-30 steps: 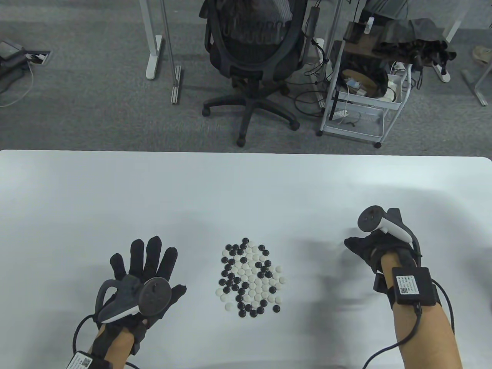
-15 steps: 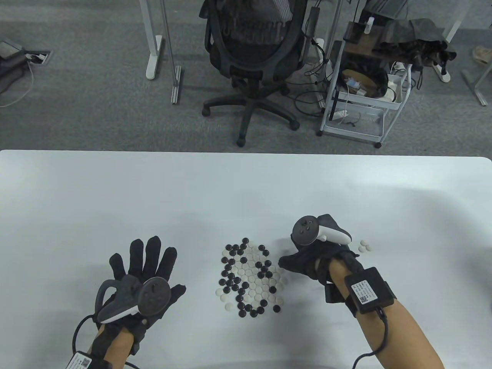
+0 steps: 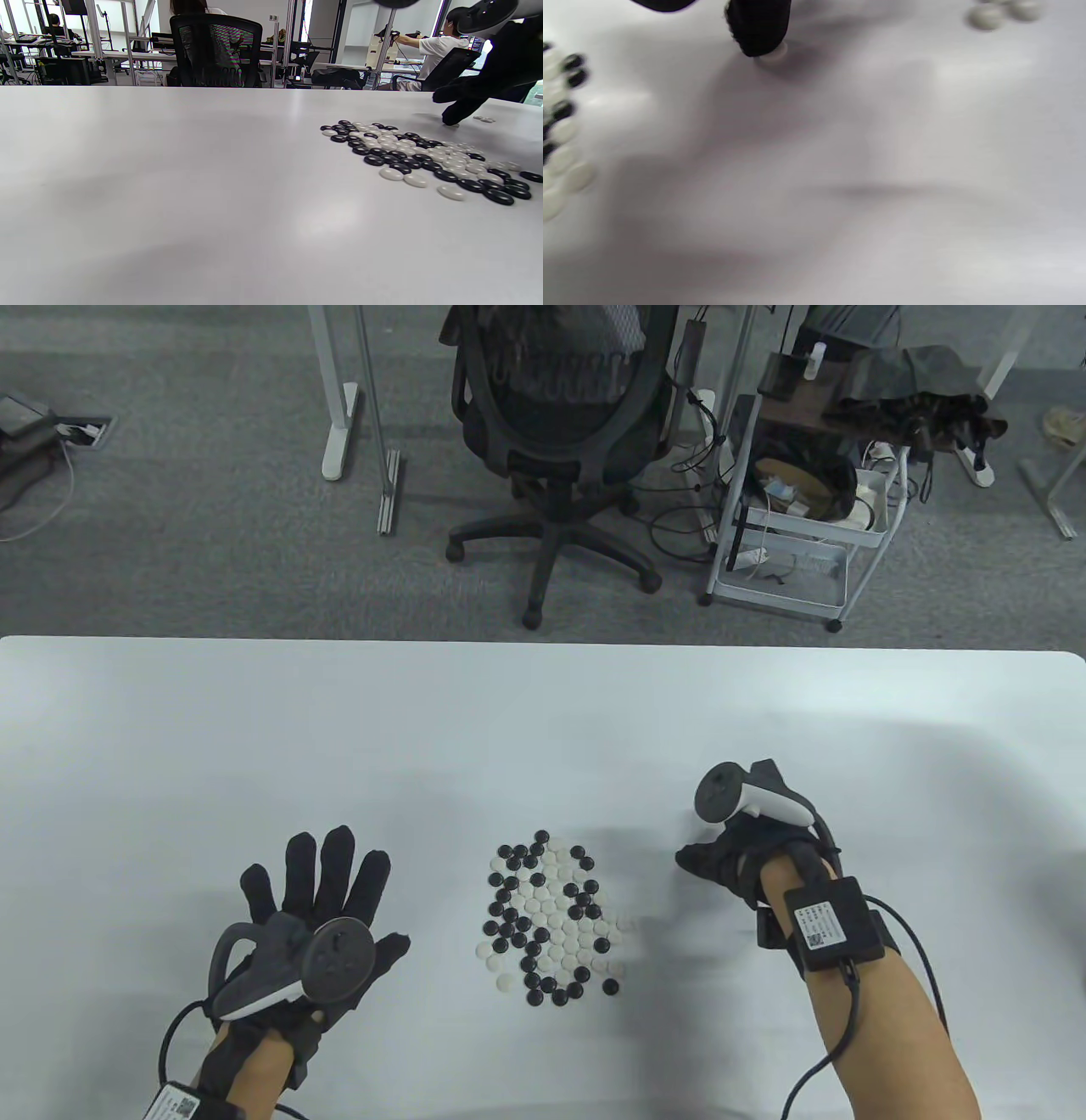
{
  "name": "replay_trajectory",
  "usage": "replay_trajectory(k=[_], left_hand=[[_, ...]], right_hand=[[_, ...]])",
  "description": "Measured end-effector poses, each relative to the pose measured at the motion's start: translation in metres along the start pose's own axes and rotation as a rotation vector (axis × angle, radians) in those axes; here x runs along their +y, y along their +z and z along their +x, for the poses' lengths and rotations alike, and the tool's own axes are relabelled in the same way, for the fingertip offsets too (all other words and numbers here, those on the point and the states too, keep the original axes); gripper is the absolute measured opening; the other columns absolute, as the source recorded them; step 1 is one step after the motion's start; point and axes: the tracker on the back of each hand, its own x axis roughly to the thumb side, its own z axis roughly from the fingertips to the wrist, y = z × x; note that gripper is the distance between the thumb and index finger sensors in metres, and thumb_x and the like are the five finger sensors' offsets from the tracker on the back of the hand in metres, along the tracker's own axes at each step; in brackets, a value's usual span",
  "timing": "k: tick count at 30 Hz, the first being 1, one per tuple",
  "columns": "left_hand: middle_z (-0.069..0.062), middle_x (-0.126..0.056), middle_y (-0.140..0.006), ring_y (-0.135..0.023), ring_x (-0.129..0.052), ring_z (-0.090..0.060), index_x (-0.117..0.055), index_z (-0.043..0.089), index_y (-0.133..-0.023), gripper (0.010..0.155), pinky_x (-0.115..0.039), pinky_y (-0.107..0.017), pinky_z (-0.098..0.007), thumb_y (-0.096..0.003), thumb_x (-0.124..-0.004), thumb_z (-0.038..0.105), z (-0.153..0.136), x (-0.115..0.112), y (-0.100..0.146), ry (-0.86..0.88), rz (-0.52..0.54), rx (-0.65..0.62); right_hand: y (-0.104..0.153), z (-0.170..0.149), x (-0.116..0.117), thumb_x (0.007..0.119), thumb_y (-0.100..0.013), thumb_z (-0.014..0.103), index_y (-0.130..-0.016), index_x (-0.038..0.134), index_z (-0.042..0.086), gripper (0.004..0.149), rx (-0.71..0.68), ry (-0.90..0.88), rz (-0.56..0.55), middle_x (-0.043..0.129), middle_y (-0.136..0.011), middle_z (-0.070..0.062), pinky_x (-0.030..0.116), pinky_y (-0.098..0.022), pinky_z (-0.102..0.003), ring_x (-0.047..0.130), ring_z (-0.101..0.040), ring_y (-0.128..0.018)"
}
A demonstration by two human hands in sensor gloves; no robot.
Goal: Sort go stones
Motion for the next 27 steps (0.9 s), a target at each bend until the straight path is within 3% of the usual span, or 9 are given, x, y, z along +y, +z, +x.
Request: replay_trajectory(k=[7,17,22,27], left_hand=[[-0.034,0.01,-0.117,-0.097,0.008,-0.064,-0.009,0.011,-0.118,0.078,0.0,-0.052,-0.086,-0.0632,-0.043,0.055,0.0,-0.002,-0.001,-0.005,-0.011,0.003],[-0.034,0.01,-0.117,-0.097,0.008,-0.064,-0.009,0.011,-0.118,0.078,0.0,-0.052,-0.086,-0.0632,-0.043,0.055,0.0,-0.002,-0.002,-0.006,-0.02,0.006],[-0.034,0.01,-0.117,-0.097,0.008,-0.064,-0.01,0.011,-0.118,0.078,-0.001,-0.052,-0.086,-0.0633,-0.043,0.055,0.0,-0.003,-0.003,-0.007,-0.024,0.006],[-0.034,0.01,-0.117,-0.097,0.008,-0.064,-0.009,0.011,-0.118,0.078,0.0,-0.052,-0.086,-0.0633,-0.043,0.055,0.0,-0.003,-0.004,-0.009,-0.028,0.009]], right_hand=[[0.001,-0.052,-0.003,0.046,-0.053,0.054,-0.109,0.057,0.024,0.065,0.114,-0.11,-0.051,-0.001,-0.11,-0.022,0.004,-0.055,-0.082,-0.013,-0.055,-0.088],[0.003,-0.079,-0.004,0.045,-0.053,0.054,-0.11,0.056,0.023,0.066,0.151,-0.186,-0.085,-0.001,-0.11,-0.024,0.005,-0.054,-0.082,-0.013,-0.055,-0.088],[0.015,-0.063,-0.009,0.046,-0.053,0.054,-0.11,0.058,0.022,0.066,0.042,-0.199,-0.094,-0.002,-0.11,-0.024,0.005,-0.054,-0.082,-0.013,-0.055,-0.088],[0.033,-0.006,0.009,0.049,-0.054,0.053,-0.11,0.058,0.023,0.064,-0.16,-0.019,0.053,-0.005,-0.109,-0.023,0.005,-0.055,-0.082,-0.014,-0.055,-0.087]])
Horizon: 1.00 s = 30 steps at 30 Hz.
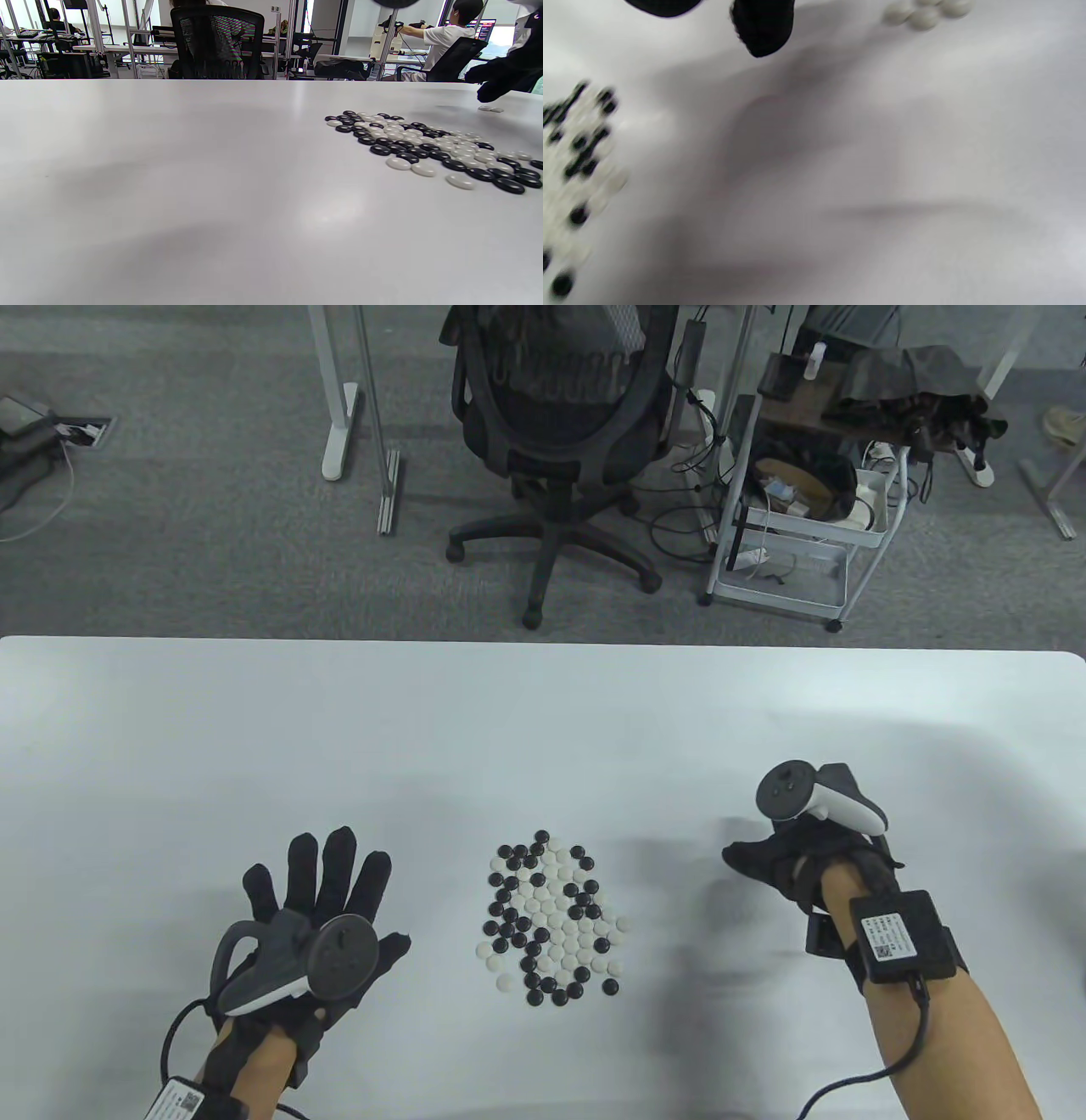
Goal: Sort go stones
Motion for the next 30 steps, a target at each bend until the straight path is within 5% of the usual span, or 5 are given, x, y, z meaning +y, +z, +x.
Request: replay_trajectory(k=[8,15,20,30], left_hand=[[-0.034,0.01,-0.117,-0.097,0.008,-0.064,-0.009,0.011,-0.118,0.078,0.0,-0.052,-0.086,-0.063,-0.043,0.055,0.001,-0.001,-0.001,-0.002,-0.003,-0.003],[-0.034,0.01,-0.117,-0.097,0.008,-0.064,-0.009,0.011,-0.118,0.078,0.0,-0.052,-0.086,-0.063,-0.043,0.055,0.001,-0.001,0.0,0.002,0.007,-0.006],[-0.034,0.01,-0.117,-0.097,0.008,-0.064,-0.009,0.011,-0.118,0.078,-0.001,-0.052,-0.086,-0.0631,-0.043,0.055,0.0,-0.001,0.0,0.005,0.008,-0.005],[-0.034,0.01,-0.117,-0.097,0.008,-0.064,-0.009,0.011,-0.118,0.078,0.0,-0.052,-0.086,-0.0631,-0.043,0.055,0.0,-0.001,0.001,0.0,0.016,-0.005]], right_hand=[[-0.003,0.076,0.043,0.054,-0.056,0.052,-0.112,0.048,0.024,0.063,-0.19,0.198,0.117,-0.007,-0.107,-0.024,0.006,-0.056,-0.082,-0.013,-0.055,-0.088],[-0.018,0.087,0.059,0.056,-0.055,0.054,-0.111,0.037,0.028,0.065,-0.204,0.22,0.171,-0.009,-0.105,-0.024,0.007,-0.056,-0.082,-0.013,-0.055,-0.087],[-0.009,0.057,0.053,0.057,-0.056,0.053,-0.111,0.042,0.027,0.063,-0.129,0.199,0.145,-0.007,-0.107,-0.024,0.008,-0.056,-0.082,-0.011,-0.055,-0.088],[0.016,-0.07,0.021,0.058,-0.057,0.05,-0.107,0.056,0.028,0.055,0.217,0.014,0.03,-0.001,-0.109,-0.022,0.008,-0.056,-0.082,-0.01,-0.055,-0.089]])
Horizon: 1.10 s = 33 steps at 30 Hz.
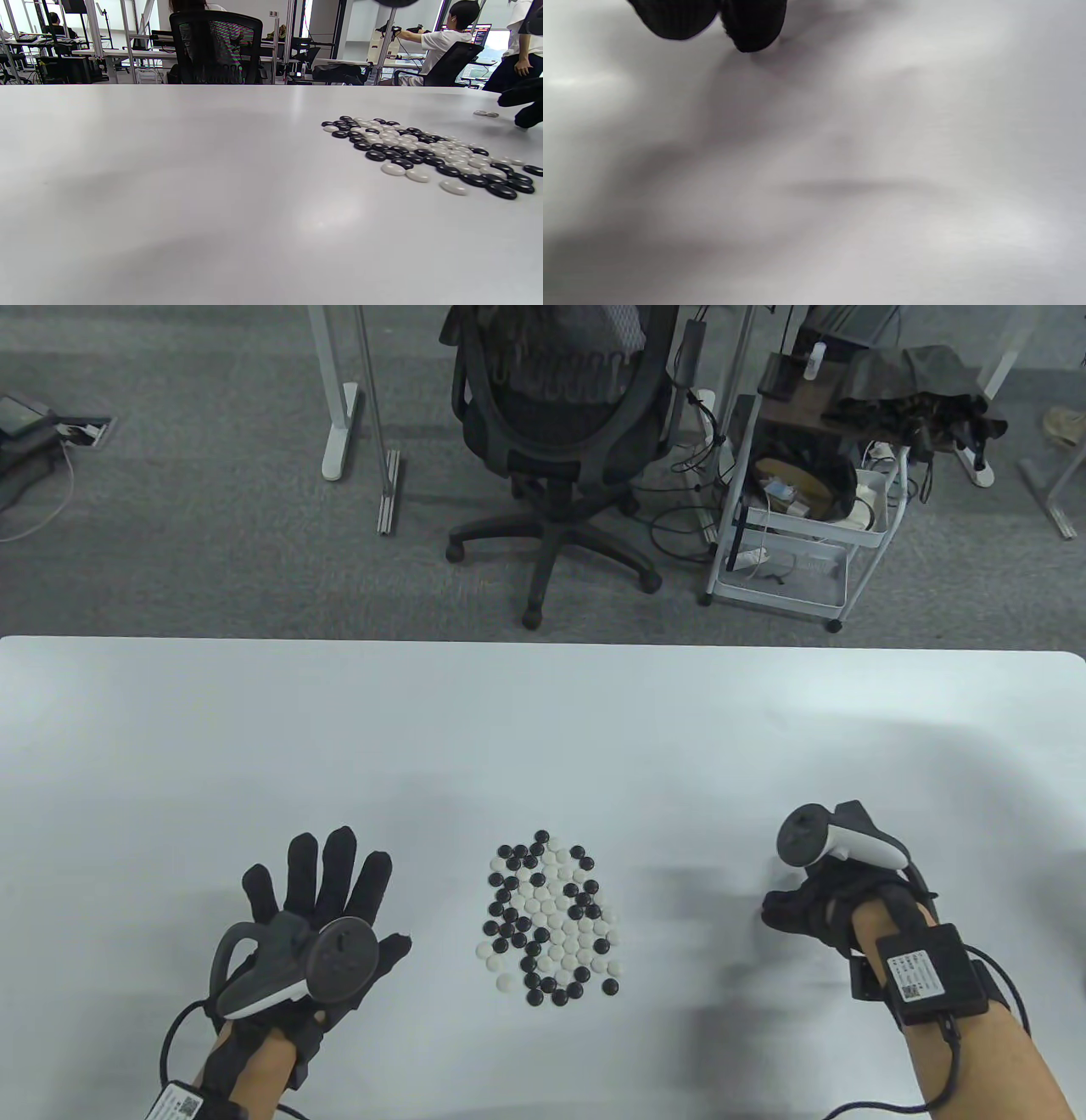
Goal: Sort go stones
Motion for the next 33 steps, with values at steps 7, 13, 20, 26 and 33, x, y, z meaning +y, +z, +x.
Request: replay_trajectory(k=[7,13,20,26,33], left_hand=[[-0.034,0.01,-0.117,-0.097,0.008,-0.064,-0.009,0.011,-0.118,0.078,0.0,-0.052,-0.086,-0.0631,-0.043,0.055,0.0,-0.001,0.0,0.003,-0.004,0.004],[-0.034,0.01,-0.117,-0.097,0.008,-0.064,-0.009,0.011,-0.118,0.078,0.0,-0.052,-0.086,-0.0631,-0.043,0.055,0.0,-0.001,0.0,0.002,-0.009,0.006],[-0.034,0.01,-0.117,-0.097,0.008,-0.064,-0.009,0.011,-0.118,0.078,0.0,-0.052,-0.086,-0.063,-0.043,0.055,-0.001,-0.001,0.0,0.003,-0.011,0.007],[-0.034,0.01,-0.117,-0.097,0.008,-0.064,-0.009,0.011,-0.118,0.078,0.0,-0.052,-0.086,-0.0631,-0.043,0.055,-0.001,-0.001,-0.001,0.0,-0.015,0.007],[-0.034,0.01,-0.117,-0.097,0.008,-0.064,-0.01,0.011,-0.118,0.078,0.0,-0.052,-0.086,-0.0631,-0.043,0.055,0.0,-0.002,-0.001,0.0,-0.017,0.003]], right_hand=[[-0.01,-0.036,-0.007,0.057,-0.057,0.05,-0.108,0.051,0.03,0.056,0.056,-0.144,-0.055,-0.005,-0.108,-0.022,0.005,-0.056,-0.082,-0.013,-0.054,-0.088],[-0.016,-0.039,-0.011,0.054,-0.056,0.052,-0.109,0.05,0.029,0.058,0.056,-0.172,-0.097,-0.006,-0.108,-0.022,0.005,-0.056,-0.082,-0.013,-0.054,-0.088],[-0.007,-0.027,-0.031,0.053,-0.055,0.052,-0.109,0.054,0.027,0.059,-0.025,-0.273,-0.203,-0.004,-0.109,-0.023,0.006,-0.056,-0.082,-0.012,-0.055,-0.088],[0.014,0.031,-0.038,0.054,-0.056,0.051,-0.104,0.072,0.02,0.06,-0.196,-0.166,-0.109,0.005,-0.112,-0.024,0.008,-0.056,-0.082,-0.009,-0.056,-0.089],[0.022,0.114,-0.011,0.055,-0.056,0.051,-0.103,0.074,0.021,0.059,-0.393,0.012,-0.018,0.007,-0.112,-0.023,0.009,-0.056,-0.083,-0.008,-0.056,-0.09]])
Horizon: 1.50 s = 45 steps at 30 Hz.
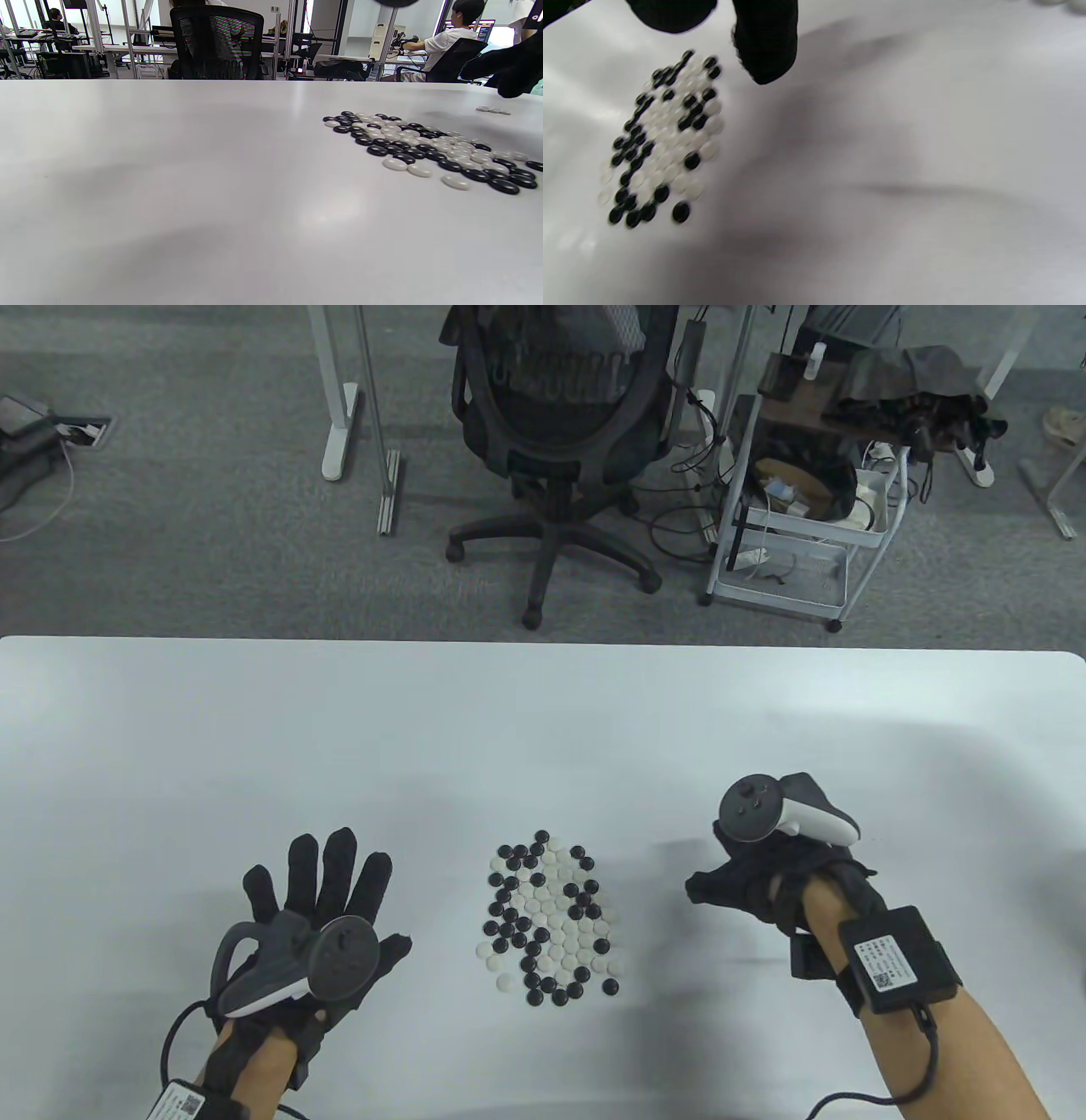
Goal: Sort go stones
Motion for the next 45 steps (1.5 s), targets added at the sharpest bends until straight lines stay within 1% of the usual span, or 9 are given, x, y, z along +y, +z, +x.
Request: replay_trajectory(k=[3,7,13,19,25,30,34,38,45], left_hand=[[-0.034,0.01,-0.117,-0.097,0.008,-0.064,-0.009,0.011,-0.118,0.078,0.0,-0.052,-0.086,-0.0631,-0.043,0.055,0.0,0.0,0.0,-0.001,0.0,-0.002],[-0.034,0.01,-0.117,-0.097,0.008,-0.064,-0.009,0.011,-0.118,0.078,0.0,-0.052,-0.086,-0.0631,-0.043,0.055,0.0,0.0,0.0,0.001,0.005,-0.002],[-0.034,0.01,-0.117,-0.097,0.008,-0.064,-0.009,0.011,-0.118,0.078,0.0,-0.052,-0.086,-0.0631,-0.043,0.055,-0.002,0.0,0.0,0.009,0.01,-0.001],[-0.034,0.01,-0.117,-0.097,0.008,-0.064,-0.009,0.011,-0.118,0.078,0.0,-0.052,-0.086,-0.0631,-0.043,0.055,-0.003,-0.001,0.0,0.026,0.0,0.0],[-0.034,0.01,-0.117,-0.097,0.008,-0.064,-0.01,0.011,-0.118,0.078,-0.001,-0.052,-0.086,-0.0631,-0.043,0.055,-0.004,-0.001,0.0,0.027,0.003,0.0],[-0.034,0.01,-0.117,-0.097,0.008,-0.064,-0.01,0.011,-0.118,0.078,0.0,-0.052,-0.086,-0.0631,-0.043,0.055,-0.003,-0.001,0.0,0.023,0.004,-0.003],[-0.034,0.01,-0.117,-0.097,0.008,-0.064,-0.01,0.011,-0.119,0.078,0.0,-0.052,-0.086,-0.0631,-0.043,0.055,-0.004,-0.002,0.0,0.026,0.001,-0.003],[-0.034,0.01,-0.117,-0.097,0.008,-0.064,-0.01,0.011,-0.119,0.078,0.0,-0.052,-0.086,-0.0632,-0.043,0.055,-0.004,-0.002,0.0,0.023,-0.004,-0.001],[-0.034,0.01,-0.117,-0.097,0.008,-0.064,-0.01,0.011,-0.118,0.078,0.0,-0.052,-0.086,-0.063,-0.043,0.055,-0.003,-0.002,0.0,0.018,-0.011,0.002]], right_hand=[[-0.013,0.021,0.013,0.055,-0.056,0.051,-0.103,0.073,0.021,0.058,-0.03,0.058,0.048,0.006,-0.112,-0.023,0.009,-0.056,-0.082,-0.009,-0.055,-0.09],[-0.033,0.04,0.021,0.054,-0.056,0.051,-0.107,0.063,0.023,0.059,-0.074,0.065,0.046,0.001,-0.111,-0.023,0.008,-0.056,-0.082,-0.01,-0.055,-0.089],[-0.052,0.047,0.03,0.053,-0.055,0.051,-0.109,0.057,0.025,0.059,-0.089,0.064,0.057,-0.003,-0.109,-0.022,0.007,-0.056,-0.082,-0.012,-0.055,-0.088],[-0.055,0.04,0.036,0.051,-0.055,0.051,-0.108,0.053,0.029,0.057,-0.084,0.1,0.062,-0.001,-0.11,-0.022,0.008,-0.056,-0.082,-0.011,-0.055,-0.089],[-0.041,0.006,0.014,0.051,-0.054,0.052,-0.106,0.062,0.027,0.059,0.087,0.123,0.025,0.001,-0.111,-0.021,0.007,-0.057,-0.082,-0.011,-0.054,-0.089],[-0.029,-0.052,-0.007,0.05,-0.054,0.052,-0.106,0.064,0.027,0.059,0.263,-0.002,-0.016,0.002,-0.111,-0.021,0.008,-0.057,-0.083,-0.009,-0.055,-0.09],[-0.019,-0.086,-0.015,0.05,-0.054,0.052,-0.106,0.064,0.027,0.06,0.34,-0.097,-0.053,0.001,-0.111,-0.021,0.007,-0.056,-0.083,-0.011,-0.055,-0.089],[-0.011,-0.106,-0.017,0.05,-0.054,0.052,-0.107,0.062,0.027,0.06,0.393,-0.115,-0.084,0.0,-0.11,-0.021,0.007,-0.056,-0.083,-0.011,-0.055,-0.089],[-0.005,-0.122,-0.018,0.05,-0.054,0.052,-0.107,0.06,0.027,0.06,0.44,-0.13,-0.118,-0.001,-0.11,-0.021,0.007,-0.056,-0.082,-0.012,-0.055,-0.089]])
